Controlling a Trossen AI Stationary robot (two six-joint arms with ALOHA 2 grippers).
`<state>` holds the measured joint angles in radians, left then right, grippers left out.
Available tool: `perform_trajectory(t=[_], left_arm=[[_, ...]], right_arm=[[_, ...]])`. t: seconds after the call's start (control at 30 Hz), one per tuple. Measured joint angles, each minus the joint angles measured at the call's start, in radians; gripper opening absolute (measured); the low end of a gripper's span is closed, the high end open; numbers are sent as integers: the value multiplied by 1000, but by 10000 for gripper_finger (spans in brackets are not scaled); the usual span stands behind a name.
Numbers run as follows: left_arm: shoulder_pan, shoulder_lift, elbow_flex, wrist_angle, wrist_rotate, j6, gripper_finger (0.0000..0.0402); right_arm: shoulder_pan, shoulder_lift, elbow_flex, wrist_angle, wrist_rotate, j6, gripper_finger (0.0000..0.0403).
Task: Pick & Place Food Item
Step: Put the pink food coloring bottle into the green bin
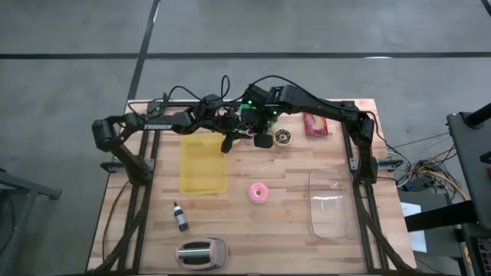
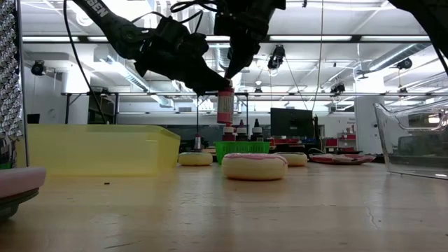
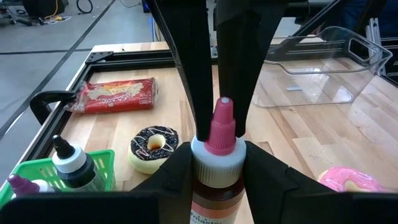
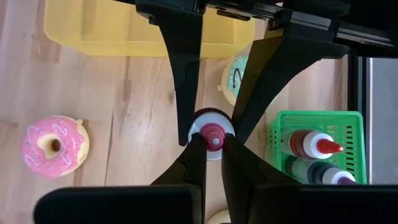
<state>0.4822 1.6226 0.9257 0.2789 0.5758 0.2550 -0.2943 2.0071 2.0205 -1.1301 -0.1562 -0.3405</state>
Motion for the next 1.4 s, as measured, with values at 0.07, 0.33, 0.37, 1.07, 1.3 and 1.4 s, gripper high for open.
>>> perform_trajectory(t=[0.07, 0.33, 0.37, 1.07, 1.3, 1.4], left_arm=[[0, 0, 0, 1, 0, 0, 105], [1, 0, 0, 3, 0, 0, 105], [1, 0, 0, 3, 0, 0, 105], [-1, -93, 0, -107, 84, 42, 249], [4, -179, -3, -281, 45, 111, 246], [8, -229, -12, -323, 16, 124, 245]], right_arm=[[0, 0, 0, 1, 0, 0, 19], [0, 1, 0, 3, 2, 0, 18], [0, 1, 0, 3, 2, 0, 18], [2, 6, -47, 3, 23, 5, 4], [1, 1, -76, 12, 10, 3, 6], [0, -20, -136, 73, -72, 6, 7]])
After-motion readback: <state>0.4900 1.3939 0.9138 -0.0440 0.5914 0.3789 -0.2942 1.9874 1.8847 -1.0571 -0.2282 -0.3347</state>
